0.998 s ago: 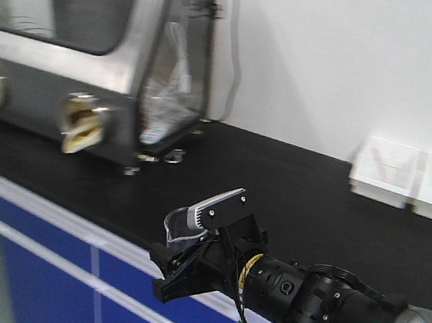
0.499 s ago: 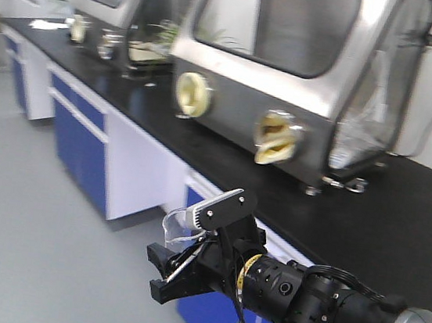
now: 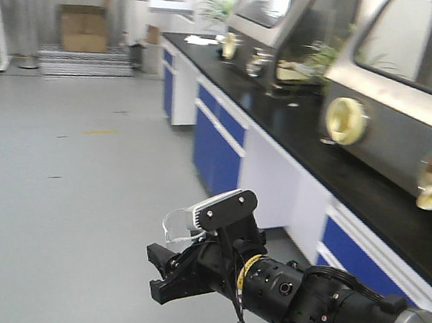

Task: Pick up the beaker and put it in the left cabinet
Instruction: 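Drive the base to the white cabinet holding the beaker in the right gripper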

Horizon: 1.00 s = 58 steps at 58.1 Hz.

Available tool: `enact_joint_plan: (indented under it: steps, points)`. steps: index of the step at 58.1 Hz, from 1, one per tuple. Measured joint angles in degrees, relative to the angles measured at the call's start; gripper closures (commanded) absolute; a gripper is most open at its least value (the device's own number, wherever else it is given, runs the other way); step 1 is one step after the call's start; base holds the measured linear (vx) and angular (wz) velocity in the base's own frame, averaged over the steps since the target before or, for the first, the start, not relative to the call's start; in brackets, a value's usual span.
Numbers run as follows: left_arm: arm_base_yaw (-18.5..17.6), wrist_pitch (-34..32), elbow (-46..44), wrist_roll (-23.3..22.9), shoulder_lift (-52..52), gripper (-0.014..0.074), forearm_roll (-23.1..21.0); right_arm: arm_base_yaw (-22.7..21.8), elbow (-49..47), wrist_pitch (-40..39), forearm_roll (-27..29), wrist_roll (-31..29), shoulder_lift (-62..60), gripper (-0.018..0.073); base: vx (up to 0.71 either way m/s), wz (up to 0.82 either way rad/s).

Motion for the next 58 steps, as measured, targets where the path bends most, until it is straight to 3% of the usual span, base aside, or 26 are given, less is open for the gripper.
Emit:
enact_joint_plan:
  steps: [33,58]
  points:
    - [0.0,0.0,0.0,0.0,0.0,0.0603,0.0,0.0,0.0,0.0,0.0,0.0,0.0,0.0334,0.19,0.64]
    - [0.0,0.0,0.0,0.0,0.0,0.0603,0.0,0.0,0.0,-0.05,0.0,0.0,0.0,0.0334,0.34,0.23]
